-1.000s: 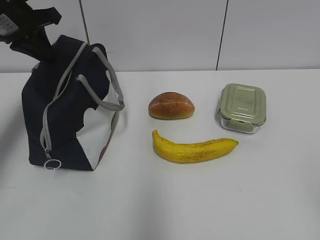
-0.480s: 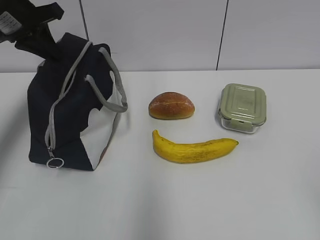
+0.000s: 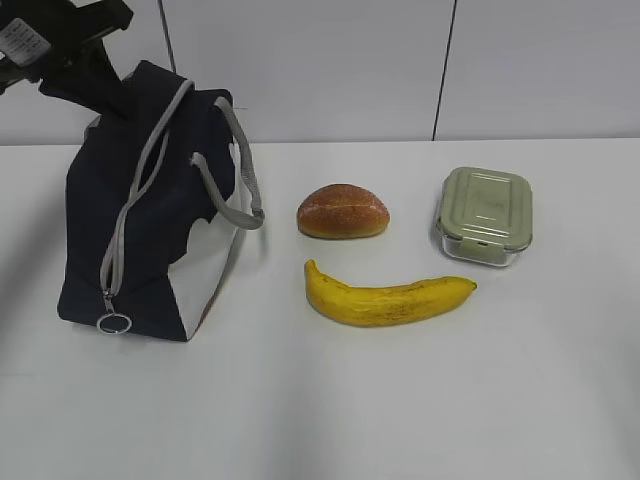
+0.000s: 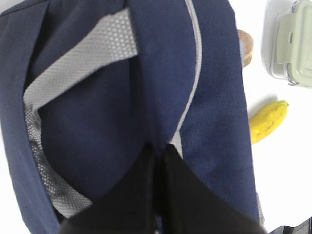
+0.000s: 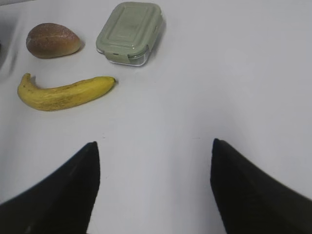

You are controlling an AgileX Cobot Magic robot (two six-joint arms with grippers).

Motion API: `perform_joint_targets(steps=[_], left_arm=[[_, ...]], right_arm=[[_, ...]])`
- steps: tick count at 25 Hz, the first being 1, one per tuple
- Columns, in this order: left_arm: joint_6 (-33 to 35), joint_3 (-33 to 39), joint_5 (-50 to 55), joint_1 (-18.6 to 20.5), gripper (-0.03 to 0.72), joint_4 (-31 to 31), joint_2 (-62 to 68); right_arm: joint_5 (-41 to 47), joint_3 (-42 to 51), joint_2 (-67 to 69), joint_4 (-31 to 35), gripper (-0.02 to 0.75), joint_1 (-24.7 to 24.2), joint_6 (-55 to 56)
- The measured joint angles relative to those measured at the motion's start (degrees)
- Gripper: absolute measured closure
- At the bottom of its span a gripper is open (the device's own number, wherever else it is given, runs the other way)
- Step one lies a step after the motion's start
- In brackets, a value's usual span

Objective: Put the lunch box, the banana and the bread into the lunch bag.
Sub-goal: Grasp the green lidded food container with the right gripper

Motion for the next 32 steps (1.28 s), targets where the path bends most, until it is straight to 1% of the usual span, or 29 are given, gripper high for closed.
perform_joint_targets(steps=[5, 11, 20, 32], left_arm=[[0.07, 0.0, 0.0, 0.0, 0.686, 0.0, 0.0], [0.07, 0.0, 0.0, 0.0, 0.686, 0.0, 0.0], [0.47, 0.0, 0.0, 0.0, 0.686, 0.0, 0.0], [0.91, 0.0, 0.0, 0.0, 0.686, 0.0, 0.0]], right_arm=[[-4.64, -0.8, 11.88, 4.53, 0.214, 0.0, 0.0], [-7.12, -5.94, 25.42, 6.34, 0.214, 0.0, 0.0], [-6.58, -18.45, 44.07, 10.59, 0.214, 0.0, 0.0], [-1.82, -35.25, 65.48, 10.92, 0.214, 0.0, -0.44]])
